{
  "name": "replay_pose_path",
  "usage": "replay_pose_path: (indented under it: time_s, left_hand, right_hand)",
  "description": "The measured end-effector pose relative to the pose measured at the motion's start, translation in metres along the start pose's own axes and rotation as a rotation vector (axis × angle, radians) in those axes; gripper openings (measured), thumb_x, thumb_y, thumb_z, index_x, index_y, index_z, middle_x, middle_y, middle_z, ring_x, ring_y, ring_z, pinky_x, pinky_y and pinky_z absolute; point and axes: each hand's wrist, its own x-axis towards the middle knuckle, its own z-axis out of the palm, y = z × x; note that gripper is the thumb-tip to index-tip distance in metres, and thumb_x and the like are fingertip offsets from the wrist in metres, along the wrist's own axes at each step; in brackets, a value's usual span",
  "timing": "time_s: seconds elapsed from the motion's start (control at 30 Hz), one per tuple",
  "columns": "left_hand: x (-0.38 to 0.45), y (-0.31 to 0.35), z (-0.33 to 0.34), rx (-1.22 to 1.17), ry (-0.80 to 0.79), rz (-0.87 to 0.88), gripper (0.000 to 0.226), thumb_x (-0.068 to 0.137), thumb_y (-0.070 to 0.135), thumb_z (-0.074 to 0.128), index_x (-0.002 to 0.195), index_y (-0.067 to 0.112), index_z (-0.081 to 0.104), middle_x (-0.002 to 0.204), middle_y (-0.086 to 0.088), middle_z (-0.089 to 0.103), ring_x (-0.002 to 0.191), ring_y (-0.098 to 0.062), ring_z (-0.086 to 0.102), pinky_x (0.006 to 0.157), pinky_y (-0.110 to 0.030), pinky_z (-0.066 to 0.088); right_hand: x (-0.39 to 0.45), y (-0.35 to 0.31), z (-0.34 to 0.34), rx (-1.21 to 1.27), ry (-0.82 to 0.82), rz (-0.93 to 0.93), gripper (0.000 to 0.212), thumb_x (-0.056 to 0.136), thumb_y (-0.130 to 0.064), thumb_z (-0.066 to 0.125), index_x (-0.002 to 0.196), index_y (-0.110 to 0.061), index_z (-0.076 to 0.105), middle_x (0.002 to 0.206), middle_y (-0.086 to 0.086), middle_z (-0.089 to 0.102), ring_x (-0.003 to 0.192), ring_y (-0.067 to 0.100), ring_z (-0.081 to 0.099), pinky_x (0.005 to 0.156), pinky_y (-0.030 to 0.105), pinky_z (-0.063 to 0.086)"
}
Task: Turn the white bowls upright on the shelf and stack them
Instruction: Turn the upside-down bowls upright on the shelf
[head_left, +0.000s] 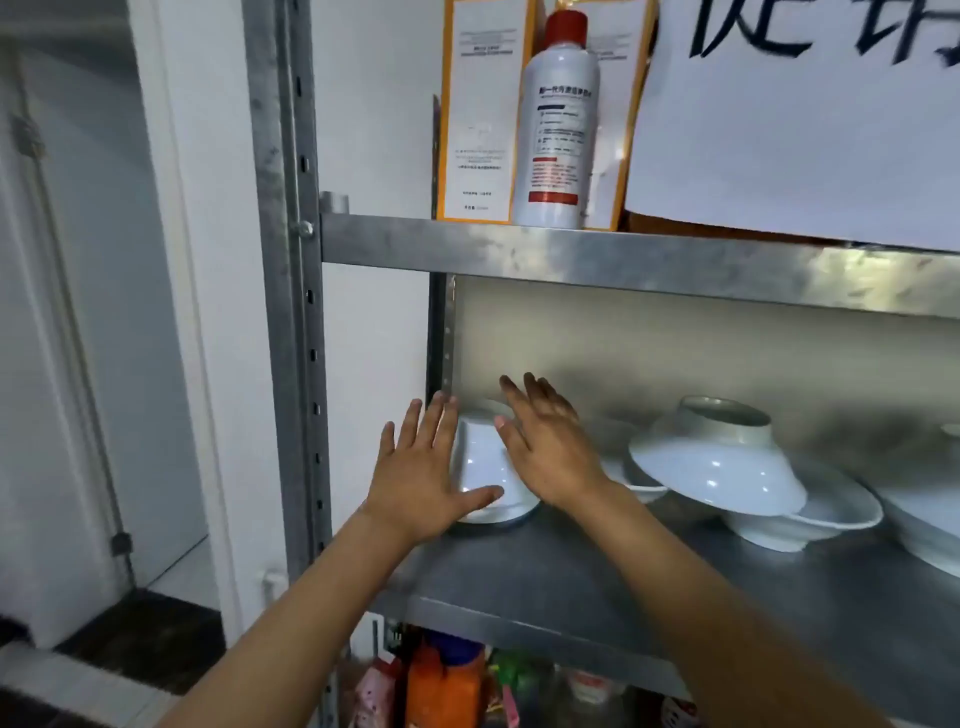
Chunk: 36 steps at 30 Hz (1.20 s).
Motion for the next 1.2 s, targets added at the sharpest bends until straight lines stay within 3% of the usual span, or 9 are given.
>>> replay_pose_path:
  time_s: [0.17,0.27,0.37,0.53,0.7,1.07,1.2]
  left_hand:
    - [0.005,-0.009,0.017,-0.107,-0.151,0.024,0.128,0.057,0.087,0.052,0.149,0.028,-0.015,0.159,0.004,-0.016,0.147,-0.026,-0.007,0.115,-0.051,0.020]
    - [0.011,-0.017,0.018,-0.191,-0.276,0.027,0.129,0.057,0.072,0.070,0.149,0.032,-0.011,0.159,0.003,-0.011,0.146,-0.027,0.000,0.116,-0.044,0.022]
    - [0.015,-0.017,0.015,-0.198,-0.342,0.035,0.126,0.062,0.050,0.079,0.151,0.026,-0.007,0.159,-0.004,-0.002,0.142,-0.029,0.020,0.113,-0.038,0.028]
    - [0.018,-0.007,0.028,-0.085,-0.296,0.030,0.107,0.071,0.031,0.074,0.150,0.017,0.003,0.152,-0.013,0.010,0.125,-0.035,0.041,0.102,-0.039,0.040]
    - [0.031,-0.001,0.038,-0.007,-0.189,0.002,0.077,0.075,0.017,0.066,0.139,0.015,0.024,0.135,-0.013,0.031,0.099,-0.033,0.051,0.084,-0.040,0.048]
    - [0.085,-0.012,0.071,-0.174,-0.129,-0.065,0.070,0.081,0.015,0.064,0.140,0.018,0.026,0.148,-0.013,0.024,0.118,-0.036,0.049,0.100,-0.043,0.043]
    - [0.099,-0.014,0.078,-0.206,-0.145,-0.085,0.080,0.072,0.008,0.070,0.139,0.017,0.028,0.148,-0.013,0.022,0.116,-0.038,0.047,0.097,-0.044,0.045]
  right_hand:
    - [0.008,-0.005,0.018,0.020,-0.143,0.038,0.054,0.100,-0.042,0.034,0.151,-0.025,0.024,0.159,0.014,0.018,0.147,0.027,0.014,0.120,0.035,0.014]
    - [0.014,-0.005,0.018,0.054,-0.306,0.052,0.050,0.098,-0.041,0.041,0.144,-0.021,0.038,0.153,0.014,0.030,0.143,0.028,0.025,0.116,0.034,0.023]
    - [0.018,-0.003,0.018,0.128,-0.331,0.054,0.049,0.096,-0.037,0.048,0.142,-0.019,0.041,0.147,0.008,0.040,0.136,0.025,0.037,0.110,0.031,0.031]
    - [0.025,0.003,0.025,0.102,-0.335,0.027,0.059,0.093,-0.033,0.055,0.146,-0.018,0.033,0.150,0.002,0.039,0.138,0.024,0.031,0.110,0.033,0.033]
    - [0.040,0.008,0.034,0.004,-0.306,0.025,0.054,0.090,-0.034,0.059,0.140,-0.019,0.041,0.137,0.005,0.051,0.132,0.026,0.032,0.100,0.036,0.040]
    - [0.093,0.025,0.062,0.057,-0.284,0.076,0.055,0.085,-0.031,0.066,0.136,-0.022,0.047,0.139,0.005,0.052,0.125,0.026,0.050,0.096,0.031,0.043]
    - [0.107,0.034,0.072,0.102,-0.268,0.105,0.057,0.083,-0.030,0.069,0.135,-0.023,0.048,0.137,0.005,0.055,0.124,0.025,0.052,0.095,0.030,0.043]
